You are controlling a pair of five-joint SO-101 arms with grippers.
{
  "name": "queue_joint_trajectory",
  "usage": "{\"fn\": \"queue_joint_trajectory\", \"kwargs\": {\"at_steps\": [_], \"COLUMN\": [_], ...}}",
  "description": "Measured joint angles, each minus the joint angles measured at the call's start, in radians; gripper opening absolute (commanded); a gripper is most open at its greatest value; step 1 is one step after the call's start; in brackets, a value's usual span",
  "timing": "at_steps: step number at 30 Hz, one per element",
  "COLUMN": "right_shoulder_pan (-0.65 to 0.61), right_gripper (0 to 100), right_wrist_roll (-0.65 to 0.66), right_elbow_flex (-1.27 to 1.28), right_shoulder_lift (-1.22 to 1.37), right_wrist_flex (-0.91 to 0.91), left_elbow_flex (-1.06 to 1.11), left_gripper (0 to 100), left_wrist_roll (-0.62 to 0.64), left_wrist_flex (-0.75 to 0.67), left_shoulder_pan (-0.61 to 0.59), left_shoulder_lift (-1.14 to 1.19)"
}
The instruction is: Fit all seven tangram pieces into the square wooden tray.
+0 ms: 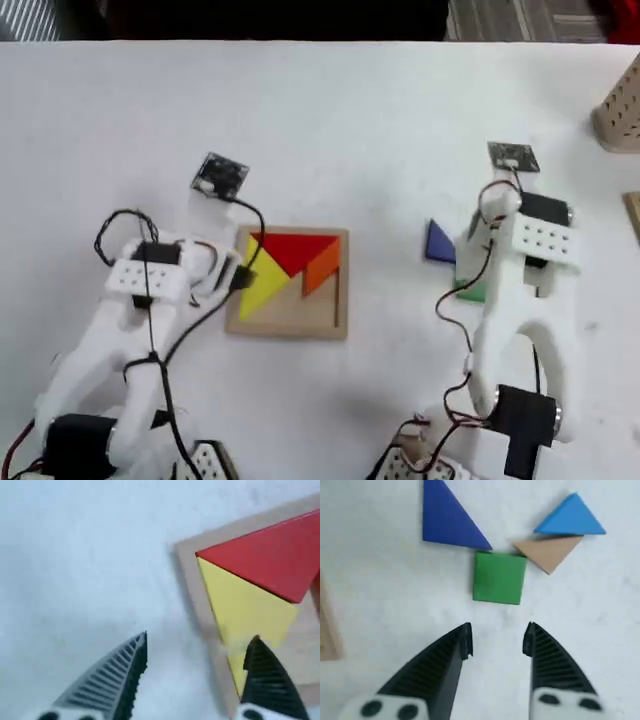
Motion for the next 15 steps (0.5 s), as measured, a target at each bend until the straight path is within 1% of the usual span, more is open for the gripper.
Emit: {"fn": "queue_joint_trajectory", "kwargs": {"at_steps": [4,6,8,10,15], "right_shoulder_pan": [-0.098,-0.13,-0.135,-0.14,-0.219], "right_gripper": [17.1,17.0,17.0,17.0,17.0], "right_wrist_roll": [-0.086,-0.083,-0.066,-0.052,-0.043], "right_elbow_flex": [0.077,0.147,0.189,0.198,0.265], "right_shoulder_lift": [0.014,0.026,0.028,0.025,-0.02], "right_wrist_flex": [-0.121,-0.216,-0.281,-0.278,-0.281], "left_elbow_flex": [0.0,0.0,0.0,0.0,0.0], "left_gripper": [31,31,31,32,32], "left_wrist_roll": [0.0,0.0,0.0,0.0,0.0], "left_wrist_flex": [-0.002,-0.002,-0.002,-0.002,-0.002], "left_shoulder_pan": [-0.002,-0.002,-0.002,-0.002,-0.002], "left_shoulder_lift": [0.003,0.003,0.003,0.003,0.003]}}
